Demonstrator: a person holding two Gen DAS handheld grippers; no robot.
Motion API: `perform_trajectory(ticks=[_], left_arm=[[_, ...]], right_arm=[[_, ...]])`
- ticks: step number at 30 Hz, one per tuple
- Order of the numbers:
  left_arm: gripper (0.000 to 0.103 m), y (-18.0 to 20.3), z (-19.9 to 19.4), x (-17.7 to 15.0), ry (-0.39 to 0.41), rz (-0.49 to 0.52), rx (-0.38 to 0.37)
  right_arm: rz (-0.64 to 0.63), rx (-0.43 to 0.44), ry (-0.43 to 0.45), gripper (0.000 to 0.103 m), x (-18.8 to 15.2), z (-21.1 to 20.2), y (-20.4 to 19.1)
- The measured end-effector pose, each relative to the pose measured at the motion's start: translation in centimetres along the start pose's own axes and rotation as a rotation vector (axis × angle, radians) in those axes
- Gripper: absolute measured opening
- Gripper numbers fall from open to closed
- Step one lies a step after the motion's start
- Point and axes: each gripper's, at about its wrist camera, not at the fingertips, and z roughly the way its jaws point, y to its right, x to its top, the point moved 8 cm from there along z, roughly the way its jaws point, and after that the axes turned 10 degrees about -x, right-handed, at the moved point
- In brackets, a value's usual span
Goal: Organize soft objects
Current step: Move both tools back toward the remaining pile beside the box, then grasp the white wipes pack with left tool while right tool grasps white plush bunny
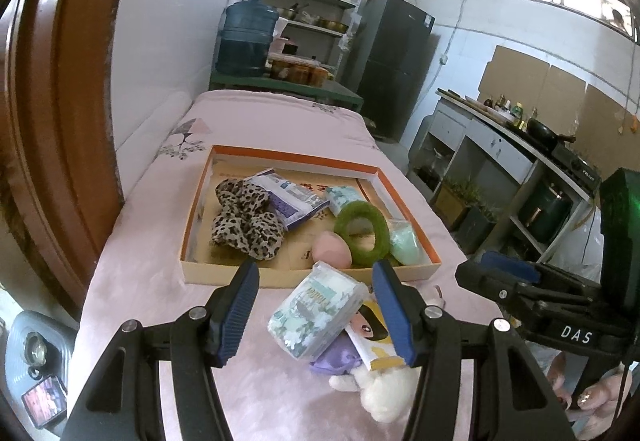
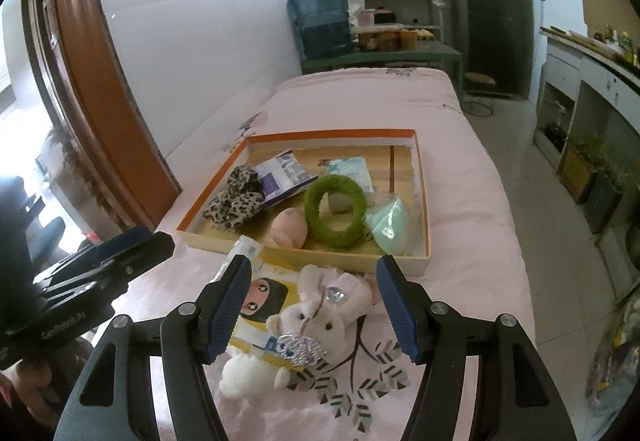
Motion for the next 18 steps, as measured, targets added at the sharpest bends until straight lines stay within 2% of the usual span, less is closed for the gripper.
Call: perform_trajectory(ticks=[10,18], left_arm=[[0.059,-0.7,-0.5,-1.0,-0.001,-0.026,-0.005],[0.059,-1.6,-0.4,-2.4,-0.019,-0.052,-0.005]], right_arm=[[-0.001,0.005,-0.016,0.067,-1.0,0.1,-0.6],[0.007,0.012,-0.057,0.067,-1.8,1.9,-1.0]])
